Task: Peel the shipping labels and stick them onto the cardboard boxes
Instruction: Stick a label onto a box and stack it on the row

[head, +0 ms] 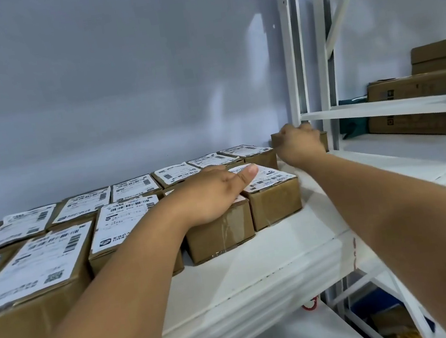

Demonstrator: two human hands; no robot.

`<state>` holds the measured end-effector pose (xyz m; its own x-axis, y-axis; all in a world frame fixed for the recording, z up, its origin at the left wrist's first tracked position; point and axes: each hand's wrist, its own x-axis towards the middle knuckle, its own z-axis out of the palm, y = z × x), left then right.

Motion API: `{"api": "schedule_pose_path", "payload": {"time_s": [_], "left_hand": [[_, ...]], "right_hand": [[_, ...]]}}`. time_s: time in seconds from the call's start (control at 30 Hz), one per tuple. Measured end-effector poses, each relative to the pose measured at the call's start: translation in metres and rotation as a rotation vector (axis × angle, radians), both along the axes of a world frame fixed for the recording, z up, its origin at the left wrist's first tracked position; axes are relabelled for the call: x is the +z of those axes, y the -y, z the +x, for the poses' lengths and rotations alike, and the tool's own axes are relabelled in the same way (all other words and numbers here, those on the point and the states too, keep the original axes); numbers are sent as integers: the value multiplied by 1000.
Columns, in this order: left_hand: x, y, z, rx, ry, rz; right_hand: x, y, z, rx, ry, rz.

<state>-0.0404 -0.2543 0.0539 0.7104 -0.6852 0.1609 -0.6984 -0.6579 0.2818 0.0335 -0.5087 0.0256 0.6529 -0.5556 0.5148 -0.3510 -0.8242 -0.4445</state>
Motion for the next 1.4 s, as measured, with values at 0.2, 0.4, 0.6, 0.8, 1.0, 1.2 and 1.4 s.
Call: {"api": "schedule_pose_path", "payload": {"time_s": [0.2,0.4,0.6,0.8,1.0,1.2,1.4], "left_hand": [[-3,2,10,38,14,33],[-3,2,10,54,22,37],[-2,2,7,67,-1,1],[-2,1,4,88,27,-7],[-4,2,3,65,101,-89],[-8,1,-1,34,333,-90],[-5,4,-10,36,733,-7]], "right_hand": [[-8,37,11,26,-272,-225],[-9,47,15,-83,-293,-145],[-7,43,8,-70,-233,-70],[-7,44,2,-83,-214,104],[-6,47,-4,-84,-130,158],[-9,35,-22,-163,90,327],[5,16,-55,-196,466,617]]}}
